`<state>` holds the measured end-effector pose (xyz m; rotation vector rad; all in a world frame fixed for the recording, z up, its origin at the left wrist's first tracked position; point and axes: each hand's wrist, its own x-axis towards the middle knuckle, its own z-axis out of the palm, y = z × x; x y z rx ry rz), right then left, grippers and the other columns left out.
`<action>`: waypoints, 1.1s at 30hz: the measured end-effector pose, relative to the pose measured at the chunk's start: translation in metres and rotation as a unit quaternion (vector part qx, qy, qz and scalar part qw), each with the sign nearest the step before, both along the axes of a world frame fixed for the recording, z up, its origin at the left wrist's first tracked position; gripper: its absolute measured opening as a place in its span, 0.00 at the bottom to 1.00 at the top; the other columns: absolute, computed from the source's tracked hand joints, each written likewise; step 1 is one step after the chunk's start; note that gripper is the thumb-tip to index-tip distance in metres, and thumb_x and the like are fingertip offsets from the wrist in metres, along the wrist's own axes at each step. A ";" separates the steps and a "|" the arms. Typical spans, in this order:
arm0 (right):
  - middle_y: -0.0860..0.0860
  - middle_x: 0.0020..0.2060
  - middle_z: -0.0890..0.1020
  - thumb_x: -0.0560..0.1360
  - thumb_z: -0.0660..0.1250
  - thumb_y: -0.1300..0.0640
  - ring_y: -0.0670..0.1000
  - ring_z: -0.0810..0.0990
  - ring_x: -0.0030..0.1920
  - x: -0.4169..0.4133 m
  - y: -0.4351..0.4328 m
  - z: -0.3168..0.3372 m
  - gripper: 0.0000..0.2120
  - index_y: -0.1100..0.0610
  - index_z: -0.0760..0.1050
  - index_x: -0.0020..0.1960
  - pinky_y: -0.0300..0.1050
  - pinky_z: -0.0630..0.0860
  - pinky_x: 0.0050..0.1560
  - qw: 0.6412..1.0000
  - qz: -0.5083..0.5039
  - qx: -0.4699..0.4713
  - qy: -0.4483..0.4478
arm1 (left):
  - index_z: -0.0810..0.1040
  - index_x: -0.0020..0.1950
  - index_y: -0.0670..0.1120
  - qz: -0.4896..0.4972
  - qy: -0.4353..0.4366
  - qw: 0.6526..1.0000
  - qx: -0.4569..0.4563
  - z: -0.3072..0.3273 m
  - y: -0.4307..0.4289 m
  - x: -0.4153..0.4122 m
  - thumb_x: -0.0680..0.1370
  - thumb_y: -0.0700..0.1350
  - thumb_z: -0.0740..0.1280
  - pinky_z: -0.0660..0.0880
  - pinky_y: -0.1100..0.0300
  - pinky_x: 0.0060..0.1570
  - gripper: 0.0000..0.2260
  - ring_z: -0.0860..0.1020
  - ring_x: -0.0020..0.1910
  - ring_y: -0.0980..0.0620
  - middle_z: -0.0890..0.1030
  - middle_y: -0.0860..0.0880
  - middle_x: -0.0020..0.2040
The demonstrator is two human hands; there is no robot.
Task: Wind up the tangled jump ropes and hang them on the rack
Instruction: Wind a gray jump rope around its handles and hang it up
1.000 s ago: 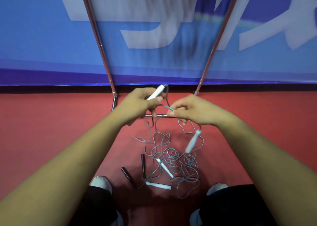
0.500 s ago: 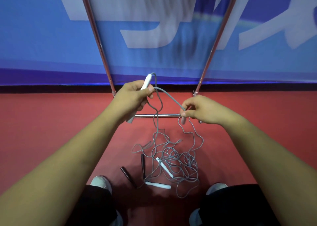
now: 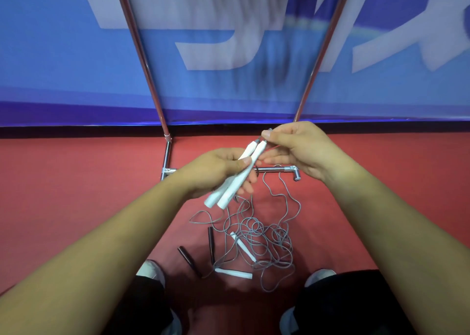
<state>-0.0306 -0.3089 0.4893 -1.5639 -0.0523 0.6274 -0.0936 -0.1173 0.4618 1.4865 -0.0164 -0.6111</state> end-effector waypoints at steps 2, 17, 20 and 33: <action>0.61 0.42 0.84 0.75 0.73 0.56 0.52 0.85 0.37 0.003 -0.003 -0.006 0.10 0.64 0.79 0.48 0.44 0.83 0.41 0.993 -0.014 -0.086 -0.077 | 0.78 0.48 0.44 -0.002 -0.008 1.000 -0.020 0.002 0.000 0.000 0.84 0.41 0.59 0.77 0.59 0.35 0.10 0.78 0.34 0.49 0.79 0.46 0.38; 0.58 0.32 0.81 0.71 0.74 0.61 0.51 0.80 0.32 0.018 -0.022 0.000 0.04 0.61 0.81 0.42 0.40 0.78 0.39 0.990 0.073 -0.048 -0.109 | 0.71 0.67 0.33 -0.058 0.102 0.988 -0.105 0.007 0.004 -0.005 0.78 0.41 0.63 0.82 0.50 0.53 0.20 0.84 0.50 0.39 0.81 0.31 0.56; 0.57 0.28 0.78 0.73 0.73 0.63 0.49 0.75 0.28 0.022 -0.027 0.002 0.03 0.59 0.81 0.41 0.38 0.71 0.32 0.988 0.042 -0.059 -0.134 | 0.73 0.66 0.33 -0.063 0.105 0.988 -0.096 0.006 0.003 -0.006 0.78 0.41 0.63 0.82 0.53 0.49 0.19 0.84 0.48 0.41 0.81 0.31 0.57; 0.70 0.36 0.79 0.70 0.78 0.58 0.53 0.73 0.31 0.023 -0.028 0.007 0.04 0.56 0.83 0.40 0.42 0.72 0.34 0.964 -0.026 -0.083 -0.253 | 0.78 0.57 0.37 0.002 0.046 0.998 -0.043 -0.002 -0.010 -0.007 0.74 0.47 0.67 0.81 0.57 0.43 0.16 0.83 0.39 0.48 0.84 0.42 0.44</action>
